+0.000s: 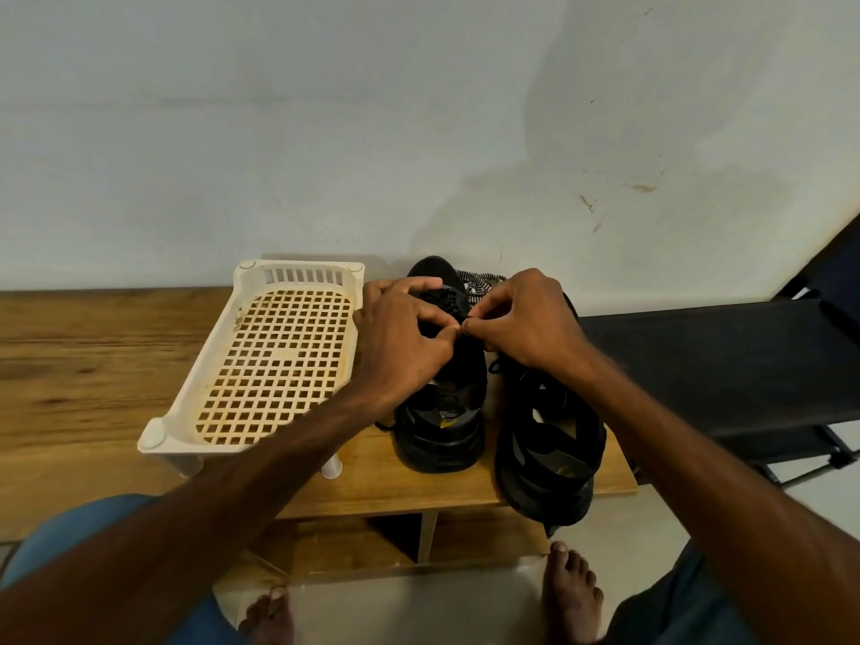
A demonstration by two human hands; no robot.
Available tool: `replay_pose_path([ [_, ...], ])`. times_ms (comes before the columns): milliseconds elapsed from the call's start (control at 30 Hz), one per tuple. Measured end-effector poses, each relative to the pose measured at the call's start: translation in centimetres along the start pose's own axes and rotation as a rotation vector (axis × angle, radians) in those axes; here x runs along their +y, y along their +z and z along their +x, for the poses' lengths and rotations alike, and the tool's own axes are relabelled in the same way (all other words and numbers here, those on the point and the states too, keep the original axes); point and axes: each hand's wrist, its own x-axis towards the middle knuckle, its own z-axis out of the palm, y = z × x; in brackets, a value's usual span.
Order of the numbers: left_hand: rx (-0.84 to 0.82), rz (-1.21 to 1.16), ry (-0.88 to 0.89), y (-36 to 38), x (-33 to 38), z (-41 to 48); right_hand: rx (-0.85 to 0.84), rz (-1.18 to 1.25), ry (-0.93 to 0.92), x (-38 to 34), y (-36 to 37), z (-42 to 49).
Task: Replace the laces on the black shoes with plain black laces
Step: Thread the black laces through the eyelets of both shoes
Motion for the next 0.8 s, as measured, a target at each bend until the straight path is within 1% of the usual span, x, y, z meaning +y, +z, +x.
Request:
replay_pose_path([
  [100, 0.03, -0.028, -0.069, 0.3, 0.3, -0.1, 0.006, -0.022, -0.012, 0.0, 0.0, 0.1],
  [200, 0.028, -0.068, -0.089, 0.6, 0.3, -0.3, -0.047, 0.007, -0.023, 0.1, -0.3, 0.2],
  [300, -0.015, -0.151, -0.11, 0.5, 0.4, -0.4, -0.129, 0.156, 0.042, 0.6, -0.7, 0.3],
  [400, -0.023, -0.23, -0.156, 0.7, 1.0, -0.6, -0.187, 0.294, 0.104, 1.1, -1.0, 0.4],
  [467, -0.019, -0.244, -0.162, 0.7, 1.3, -0.8, -0.195, 0.301, 0.098, 1.4, -1.0, 0.5],
  [667, -0.037, -0.19, -0.099, 0.4, 1.3, -1.1, -0.266, 0.299, 0.043, 2.0, -1.3, 1.1],
  [733, -0.021, -0.149, -0.083, 0.4, 1.2, -1.0, -0.293, 0.263, 0.025, 2.0, -1.2, 1.4],
  [800, 0.012, -0.101, -0.079, 0.5, 1.0, -0.9, -0.285, 0.174, -0.016, 2.0, -1.1, 1.5],
])
